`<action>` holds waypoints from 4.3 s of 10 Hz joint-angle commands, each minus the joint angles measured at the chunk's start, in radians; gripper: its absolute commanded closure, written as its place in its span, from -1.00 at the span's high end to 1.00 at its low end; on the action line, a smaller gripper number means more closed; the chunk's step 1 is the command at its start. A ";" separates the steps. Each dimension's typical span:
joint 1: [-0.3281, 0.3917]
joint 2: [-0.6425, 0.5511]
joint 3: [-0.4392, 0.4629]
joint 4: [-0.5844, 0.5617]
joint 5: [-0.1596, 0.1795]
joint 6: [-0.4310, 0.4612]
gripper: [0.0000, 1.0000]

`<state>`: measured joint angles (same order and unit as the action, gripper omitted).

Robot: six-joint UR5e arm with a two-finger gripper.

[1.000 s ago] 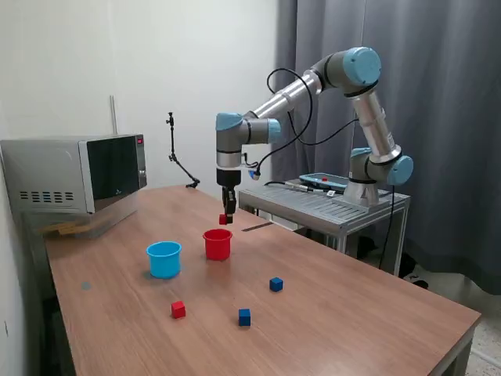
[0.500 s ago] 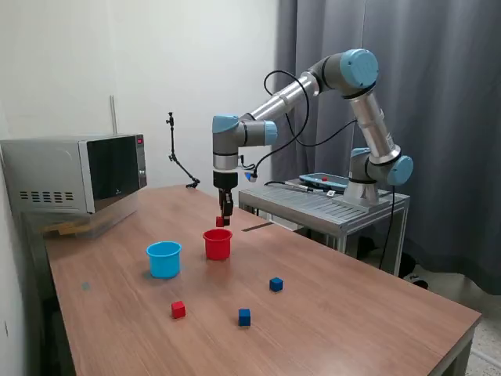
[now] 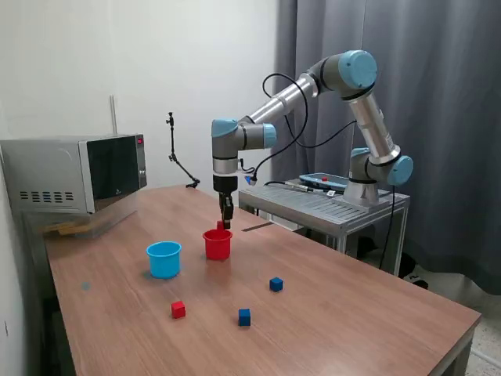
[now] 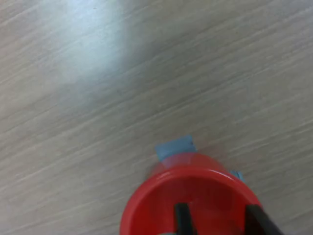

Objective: Place red objects in the red bin, and blue objects in the blue bin.

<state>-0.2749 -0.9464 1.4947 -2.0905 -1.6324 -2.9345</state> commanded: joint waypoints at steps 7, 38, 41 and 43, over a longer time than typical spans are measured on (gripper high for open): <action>0.031 0.000 -0.037 0.000 0.002 0.014 1.00; 0.250 0.534 -0.827 0.079 0.126 -0.002 1.00; 0.241 0.548 -0.827 0.081 0.131 -0.050 1.00; 0.240 0.561 -0.830 0.081 0.140 -0.132 1.00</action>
<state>-0.0338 -0.3938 0.6652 -2.0098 -1.4981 -3.0154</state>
